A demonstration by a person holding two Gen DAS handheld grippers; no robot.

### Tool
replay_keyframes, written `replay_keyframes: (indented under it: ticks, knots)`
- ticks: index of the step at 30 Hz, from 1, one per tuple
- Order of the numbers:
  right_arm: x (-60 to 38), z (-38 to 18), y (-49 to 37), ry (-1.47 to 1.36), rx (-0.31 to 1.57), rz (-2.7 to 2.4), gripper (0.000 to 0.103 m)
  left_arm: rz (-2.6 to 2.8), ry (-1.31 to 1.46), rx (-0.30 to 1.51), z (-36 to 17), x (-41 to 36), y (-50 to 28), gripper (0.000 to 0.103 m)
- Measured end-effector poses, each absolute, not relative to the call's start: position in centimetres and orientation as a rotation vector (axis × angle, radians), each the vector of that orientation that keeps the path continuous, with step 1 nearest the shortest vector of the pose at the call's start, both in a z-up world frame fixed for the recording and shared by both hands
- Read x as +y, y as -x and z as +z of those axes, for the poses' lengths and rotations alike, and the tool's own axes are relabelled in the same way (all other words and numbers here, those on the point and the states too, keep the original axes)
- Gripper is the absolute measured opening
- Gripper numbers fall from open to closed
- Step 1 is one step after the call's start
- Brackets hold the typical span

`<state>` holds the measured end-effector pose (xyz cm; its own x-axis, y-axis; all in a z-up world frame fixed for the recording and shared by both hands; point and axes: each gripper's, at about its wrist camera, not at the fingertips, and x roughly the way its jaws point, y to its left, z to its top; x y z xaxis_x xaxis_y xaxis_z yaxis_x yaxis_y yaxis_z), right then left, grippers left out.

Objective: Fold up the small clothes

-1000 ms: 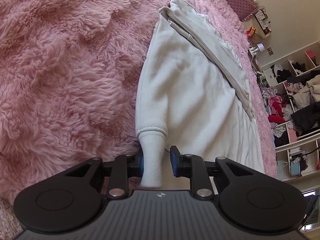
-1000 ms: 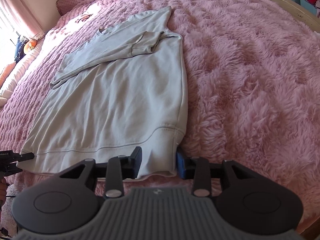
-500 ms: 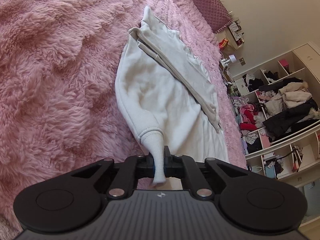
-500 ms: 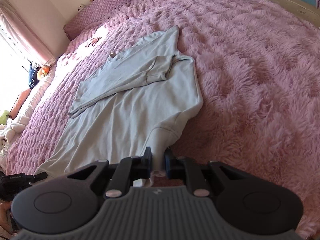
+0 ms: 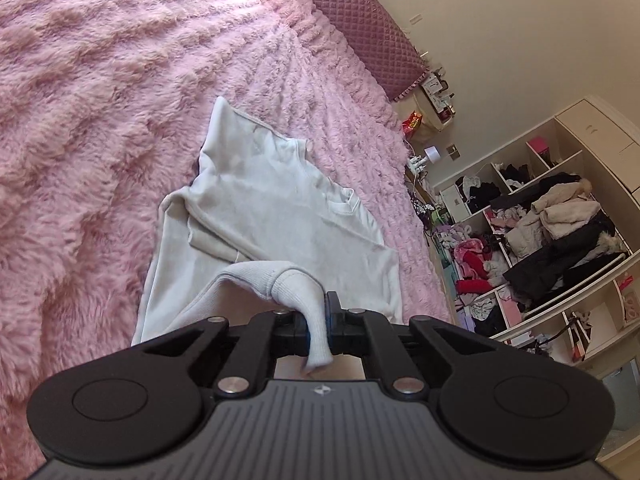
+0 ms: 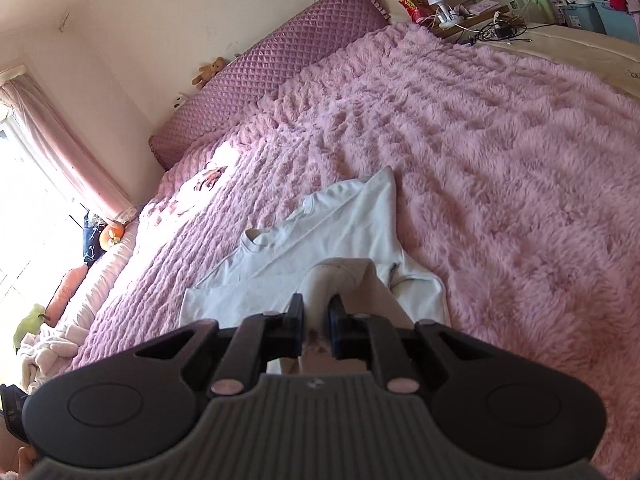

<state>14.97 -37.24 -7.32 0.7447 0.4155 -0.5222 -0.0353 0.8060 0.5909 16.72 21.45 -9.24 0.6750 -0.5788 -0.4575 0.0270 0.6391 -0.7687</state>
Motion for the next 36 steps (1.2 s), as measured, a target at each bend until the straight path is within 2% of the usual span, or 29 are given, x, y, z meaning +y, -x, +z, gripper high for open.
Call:
replay_keyframes:
  ticks: [7, 15, 29, 32, 34, 35, 36]
  knots:
    - [-36.9, -8.1, -25.0, -0.633, 0.680, 0.230, 0.007, -0.385, 0.752, 0.732, -8.2, 21.8, -26.8, 0.005]
    - [-35.1, -11.7, -36.5, -0.604, 0.710, 0.181, 0.006, -0.326, 0.709, 0.774, -11.2, 21.2, -36.4, 0.005]
    - [-33.3, -17.0, -44.7, -0.597, 0.769, 0.095, 0.005, -0.210, 0.714, 0.832, -16.4, 21.0, -42.7, 0.006]
    - [-32.9, -17.4, -46.0, -0.585, 0.821, 0.077, 0.009, -0.159, 0.757, 0.903, -17.2, 21.3, -43.3, 0.016]
    - [-33.1, -17.2, -45.8, -0.591, 0.821, 0.078, 0.012, -0.156, 0.830, 0.892, -17.1, 22.2, -42.9, 0.017]
    - [-33.2, -16.8, -45.4, -0.593, 0.805, 0.085, 0.016, -0.163, 0.837, 0.878, -16.8, 22.6, -42.5, 0.019]
    - [-33.5, -16.1, -44.8, -0.591, 0.777, 0.098, 0.026, -0.167, 0.825, 0.866, -16.2, 22.8, -42.0, 0.023]
